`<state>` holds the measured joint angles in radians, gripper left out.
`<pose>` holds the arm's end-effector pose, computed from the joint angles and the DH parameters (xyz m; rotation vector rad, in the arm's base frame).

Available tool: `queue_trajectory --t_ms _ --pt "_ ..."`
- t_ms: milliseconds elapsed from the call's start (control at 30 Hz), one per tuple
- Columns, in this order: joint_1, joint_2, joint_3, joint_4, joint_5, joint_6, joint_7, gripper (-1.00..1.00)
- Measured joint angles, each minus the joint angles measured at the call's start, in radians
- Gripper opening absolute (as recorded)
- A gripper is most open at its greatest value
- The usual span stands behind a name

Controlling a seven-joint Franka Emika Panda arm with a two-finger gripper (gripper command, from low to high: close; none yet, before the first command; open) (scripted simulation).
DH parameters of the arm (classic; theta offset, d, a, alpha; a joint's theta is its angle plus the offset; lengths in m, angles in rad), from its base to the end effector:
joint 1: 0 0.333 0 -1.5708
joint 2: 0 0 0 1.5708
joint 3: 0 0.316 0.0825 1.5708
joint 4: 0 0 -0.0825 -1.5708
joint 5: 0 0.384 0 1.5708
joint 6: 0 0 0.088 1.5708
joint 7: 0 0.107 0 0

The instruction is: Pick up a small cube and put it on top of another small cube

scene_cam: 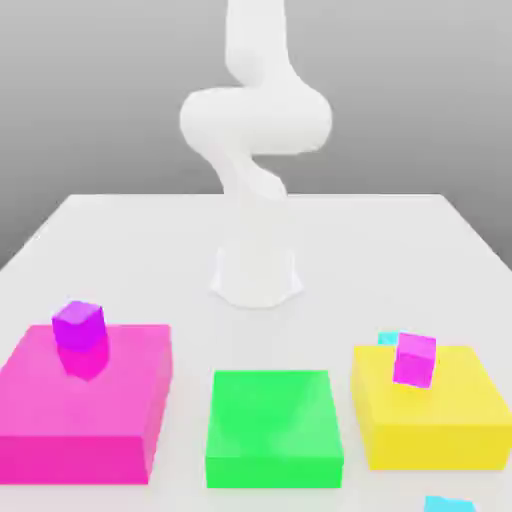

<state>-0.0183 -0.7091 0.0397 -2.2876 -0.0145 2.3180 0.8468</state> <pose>0.3786 0.0133 0.6861 -2.4802 1.0768 -0.9750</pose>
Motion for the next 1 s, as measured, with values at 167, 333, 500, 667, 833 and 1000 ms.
queue_trajectory --t_ms 167,333,500,667,833,1000 --pt "-0.034 0.186 0.083 0.026 -0.038 0.036 0.103 0.0" --pt "-0.057 0.366 0.157 0.05 -0.09 0.072 0.213 0.0" --pt "-0.059 0.549 0.212 0.076 -0.154 0.105 0.332 0.0" --pt "-0.024 0.732 0.234 0.101 -0.213 0.139 0.448 0.0" --pt "0.016 0.909 0.238 0.125 -0.245 0.176 0.544 0.0" --pt "0.06 1.079 0.243 0.147 -0.242 0.22 0.617 0.0"
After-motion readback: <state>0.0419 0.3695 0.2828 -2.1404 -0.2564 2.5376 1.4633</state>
